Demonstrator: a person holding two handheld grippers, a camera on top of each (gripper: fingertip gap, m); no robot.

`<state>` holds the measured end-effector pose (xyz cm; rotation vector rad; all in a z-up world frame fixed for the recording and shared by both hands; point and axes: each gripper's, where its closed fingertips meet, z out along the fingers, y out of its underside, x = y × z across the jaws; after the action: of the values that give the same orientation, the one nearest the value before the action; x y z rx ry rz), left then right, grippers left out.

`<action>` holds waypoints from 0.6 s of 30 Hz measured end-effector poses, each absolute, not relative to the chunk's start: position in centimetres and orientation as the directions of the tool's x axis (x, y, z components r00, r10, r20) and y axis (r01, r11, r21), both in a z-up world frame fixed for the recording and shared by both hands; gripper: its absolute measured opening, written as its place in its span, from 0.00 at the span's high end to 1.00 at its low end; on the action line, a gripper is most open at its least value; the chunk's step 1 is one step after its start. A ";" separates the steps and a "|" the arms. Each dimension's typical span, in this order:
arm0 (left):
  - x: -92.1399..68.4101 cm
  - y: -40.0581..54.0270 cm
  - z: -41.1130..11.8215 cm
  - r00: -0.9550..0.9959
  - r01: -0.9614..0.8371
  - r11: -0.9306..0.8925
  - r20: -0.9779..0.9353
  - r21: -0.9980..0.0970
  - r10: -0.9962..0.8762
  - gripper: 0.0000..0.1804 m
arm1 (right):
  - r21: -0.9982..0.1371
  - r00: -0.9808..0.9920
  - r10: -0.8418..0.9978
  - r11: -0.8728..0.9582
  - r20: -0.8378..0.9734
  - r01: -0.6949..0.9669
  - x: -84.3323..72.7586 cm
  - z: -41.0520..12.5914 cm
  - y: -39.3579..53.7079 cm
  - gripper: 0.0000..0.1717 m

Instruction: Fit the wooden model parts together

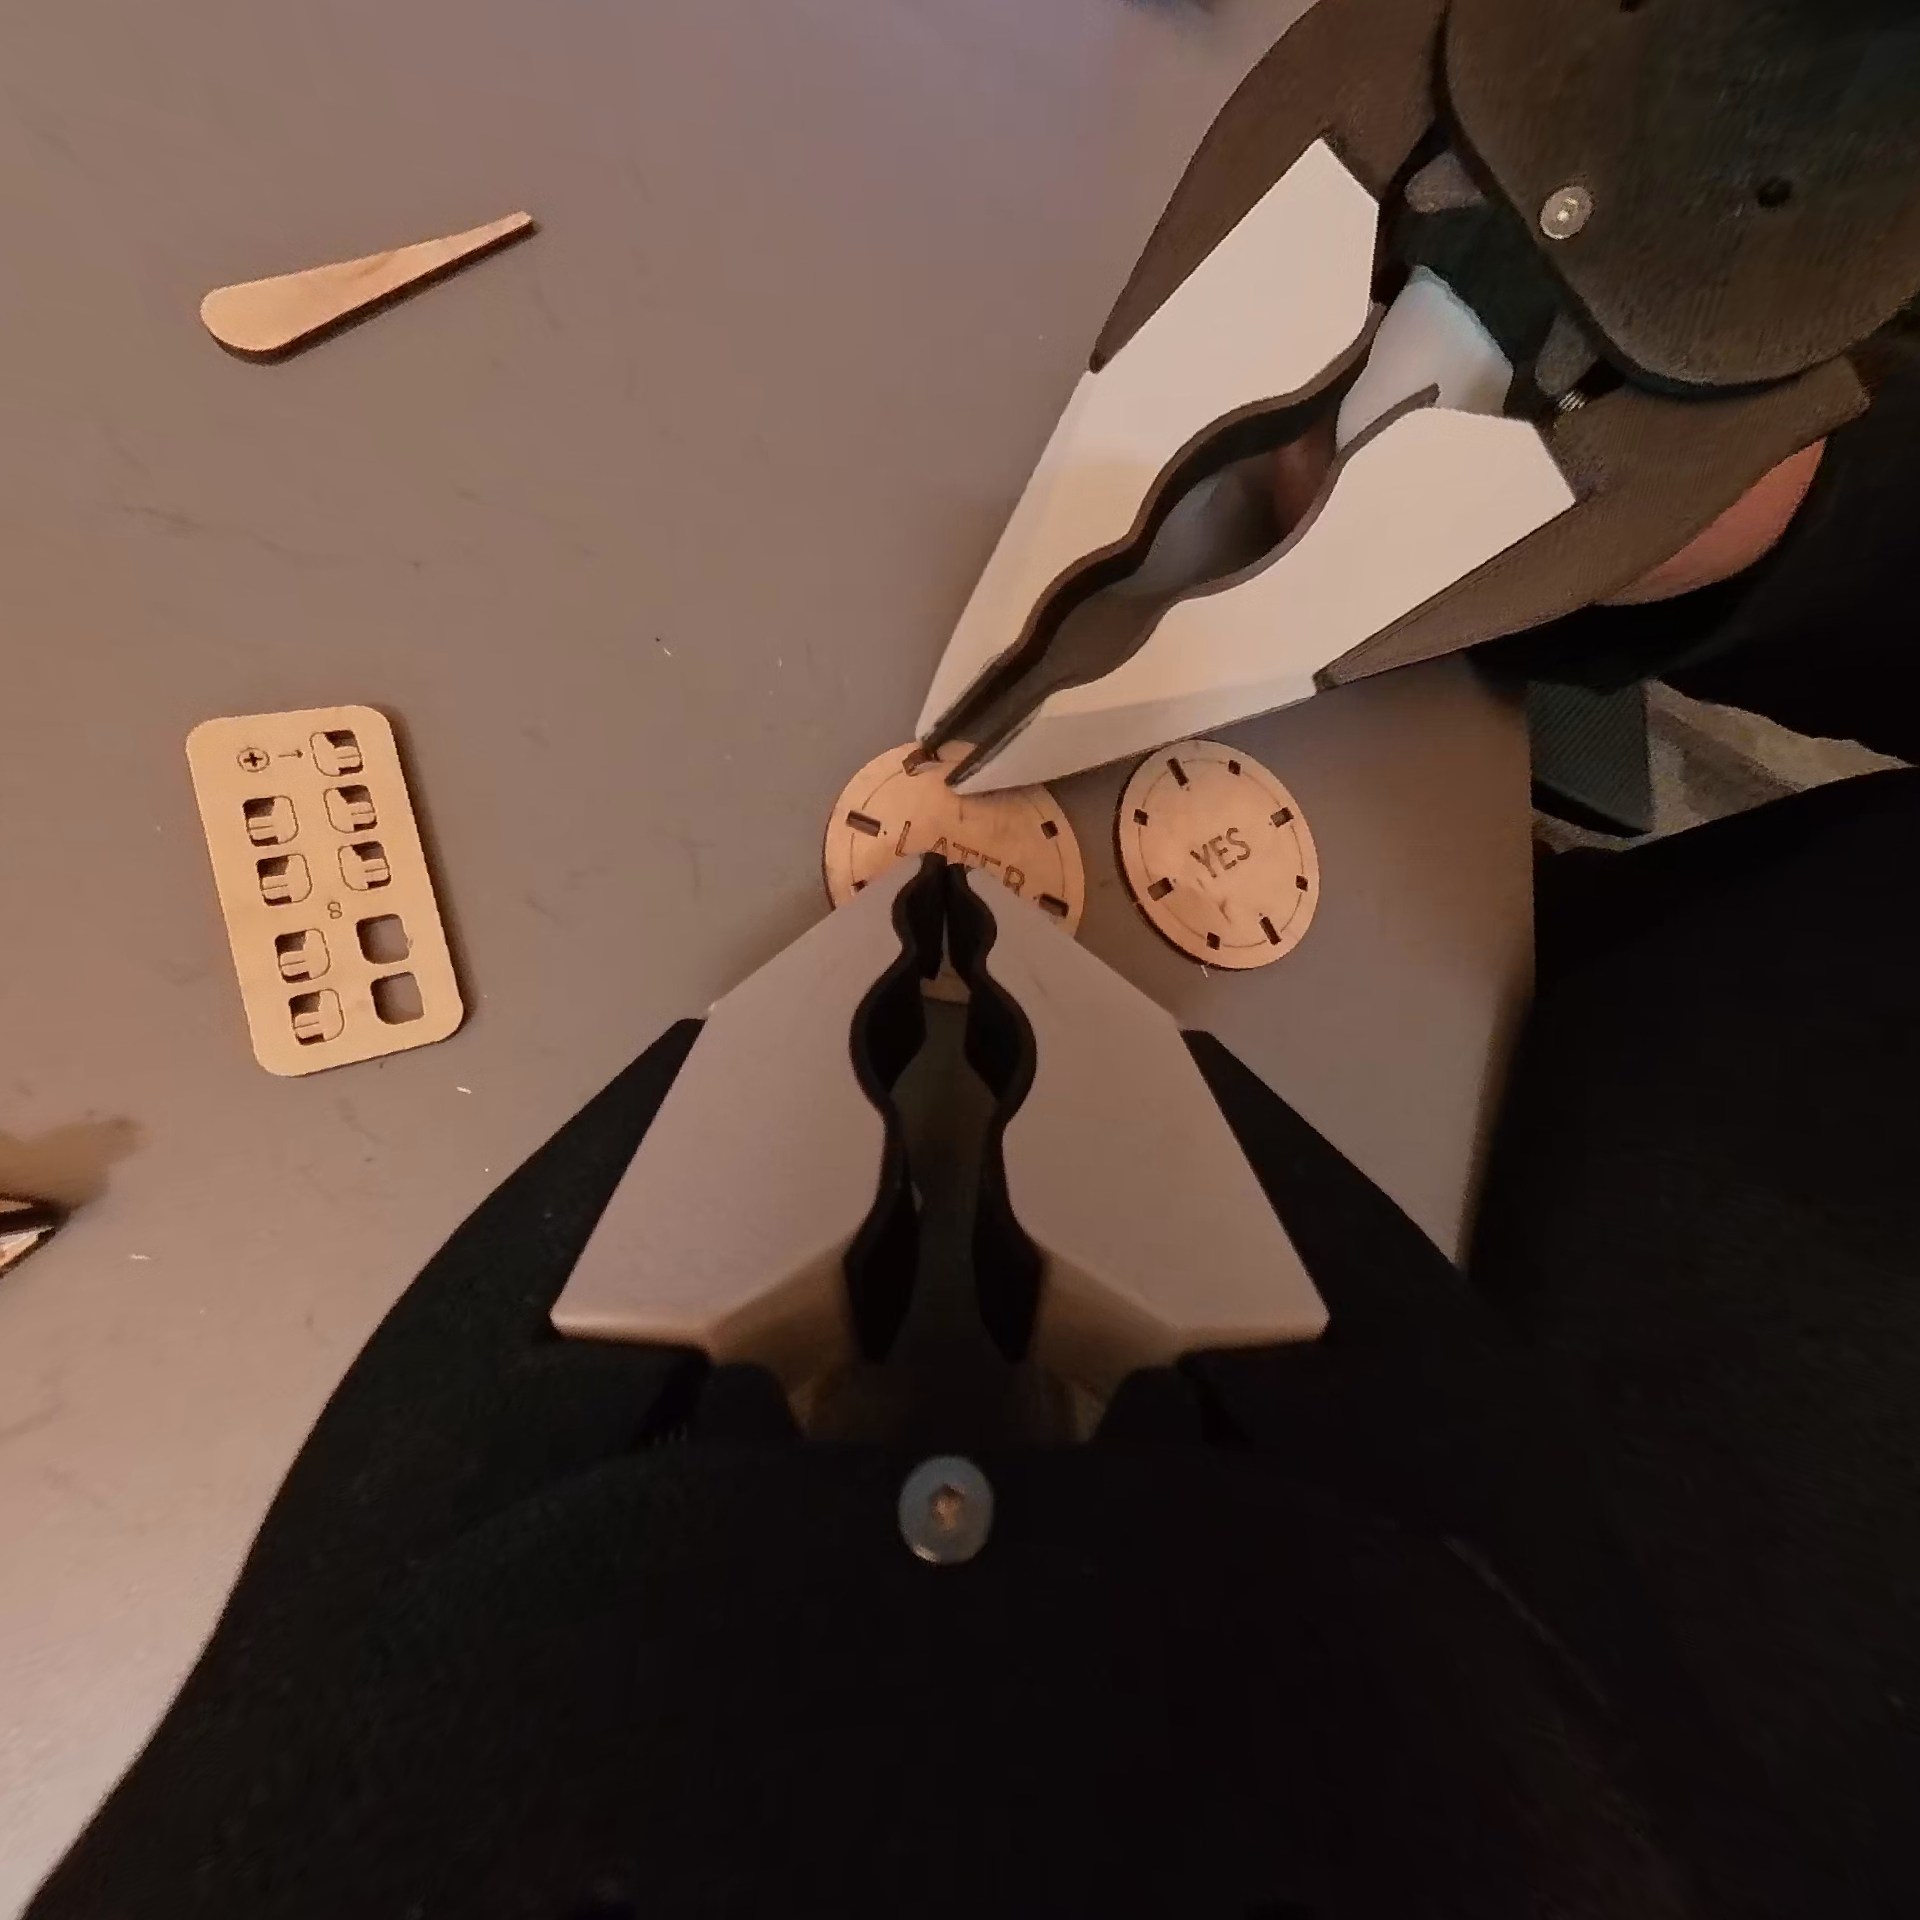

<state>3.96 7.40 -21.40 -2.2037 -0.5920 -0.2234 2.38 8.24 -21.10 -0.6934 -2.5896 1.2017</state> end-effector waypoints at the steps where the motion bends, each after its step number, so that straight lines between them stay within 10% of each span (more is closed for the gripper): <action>1: 4.0 7.4 -21.4 0.874 0.485 -0.551 0.349 -0.680 0.339 0.99 | -0.761 -0.868 0.496 0.558 -0.011 0.329 2.3 -21.1 8.2 0.98; 18: 3.9 7.4 -21.5 0.877 0.479 -0.554 0.346 -0.681 0.334 0.99 | -0.731 -0.884 0.468 0.604 0.003 0.318 1.6 -21.2 7.7 1.00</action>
<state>3.92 7.39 -21.46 -2.2072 -0.5834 -0.2226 1.63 7.71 -21.18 -0.6532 -2.6355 1.1430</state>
